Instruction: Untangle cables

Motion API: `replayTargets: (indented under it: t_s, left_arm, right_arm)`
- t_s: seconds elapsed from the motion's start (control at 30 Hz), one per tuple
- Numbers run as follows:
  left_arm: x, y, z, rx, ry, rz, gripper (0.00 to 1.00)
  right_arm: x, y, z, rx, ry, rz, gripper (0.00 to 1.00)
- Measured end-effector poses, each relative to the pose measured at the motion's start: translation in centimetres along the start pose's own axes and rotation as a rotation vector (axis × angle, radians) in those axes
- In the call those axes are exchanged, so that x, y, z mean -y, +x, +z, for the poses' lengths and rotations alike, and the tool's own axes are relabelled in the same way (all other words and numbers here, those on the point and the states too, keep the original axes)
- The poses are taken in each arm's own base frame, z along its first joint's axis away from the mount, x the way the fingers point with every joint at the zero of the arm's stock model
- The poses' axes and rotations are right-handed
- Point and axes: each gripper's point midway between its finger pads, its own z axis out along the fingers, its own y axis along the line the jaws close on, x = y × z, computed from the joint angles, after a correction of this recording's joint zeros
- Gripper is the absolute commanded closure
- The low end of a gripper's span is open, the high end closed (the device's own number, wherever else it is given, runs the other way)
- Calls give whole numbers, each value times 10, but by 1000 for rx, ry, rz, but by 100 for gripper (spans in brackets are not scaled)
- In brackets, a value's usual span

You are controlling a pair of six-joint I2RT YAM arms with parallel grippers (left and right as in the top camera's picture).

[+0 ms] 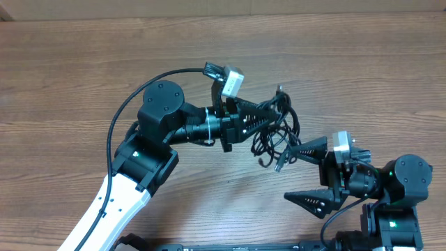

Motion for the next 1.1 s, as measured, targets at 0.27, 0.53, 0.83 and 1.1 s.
replayTargets:
  t_s: [0.27, 0.53, 0.83, 1.1]
  left_arm:
    - [-4, 10, 0, -38, -7, 50, 96]
    - [-7, 50, -5, -194, 26, 87, 96]
    - [14, 53, -7, -216, 153, 178, 96]
    - [33, 61, -13, -250, 272, 197, 96]
  right_arm:
    - [16, -1, -1, 28, 88, 93, 0]
    - [46, -2, -5, 87, 247, 256, 0]
    - [78, 18, -16, 108, 432, 433, 0]
    - [111, 45, -38, 118, 678, 577, 0]
